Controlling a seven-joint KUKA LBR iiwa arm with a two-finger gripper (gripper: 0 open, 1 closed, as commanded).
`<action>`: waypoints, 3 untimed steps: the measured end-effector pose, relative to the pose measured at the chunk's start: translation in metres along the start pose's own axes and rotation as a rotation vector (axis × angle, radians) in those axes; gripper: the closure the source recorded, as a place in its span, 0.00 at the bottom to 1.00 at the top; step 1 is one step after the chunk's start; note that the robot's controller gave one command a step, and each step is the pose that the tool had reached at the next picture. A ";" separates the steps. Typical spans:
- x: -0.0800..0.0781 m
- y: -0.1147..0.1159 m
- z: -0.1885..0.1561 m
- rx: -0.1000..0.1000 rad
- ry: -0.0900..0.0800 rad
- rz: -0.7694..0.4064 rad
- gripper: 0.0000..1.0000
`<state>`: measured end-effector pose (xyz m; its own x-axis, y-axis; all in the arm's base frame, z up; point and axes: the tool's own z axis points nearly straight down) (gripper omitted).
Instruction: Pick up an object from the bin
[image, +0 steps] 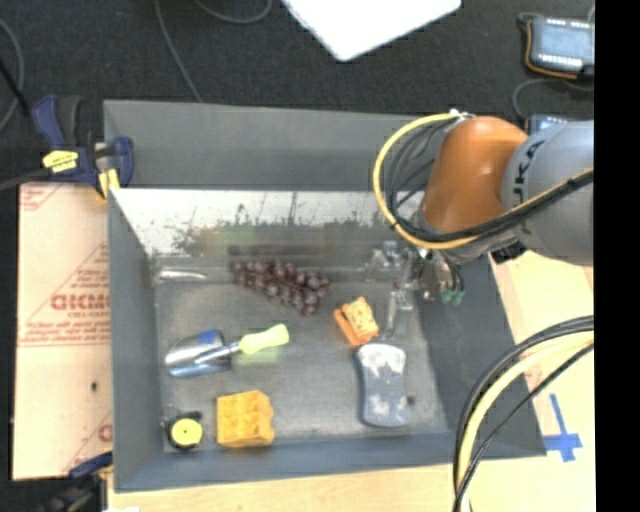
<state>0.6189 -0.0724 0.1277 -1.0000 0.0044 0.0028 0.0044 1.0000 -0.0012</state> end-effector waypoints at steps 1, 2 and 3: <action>-0.001 0.000 -0.005 0.001 -0.007 -0.001 0.00; 0.001 0.060 0.028 -0.001 -0.007 0.025 0.00; -0.014 0.084 0.019 -0.003 -0.005 0.072 0.00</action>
Offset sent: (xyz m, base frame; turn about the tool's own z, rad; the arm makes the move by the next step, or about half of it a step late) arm -0.0047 0.1118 -0.0577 0.0412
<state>0.6330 0.0116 0.1081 -0.9971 0.0765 -0.0023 0.0765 0.9971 0.0015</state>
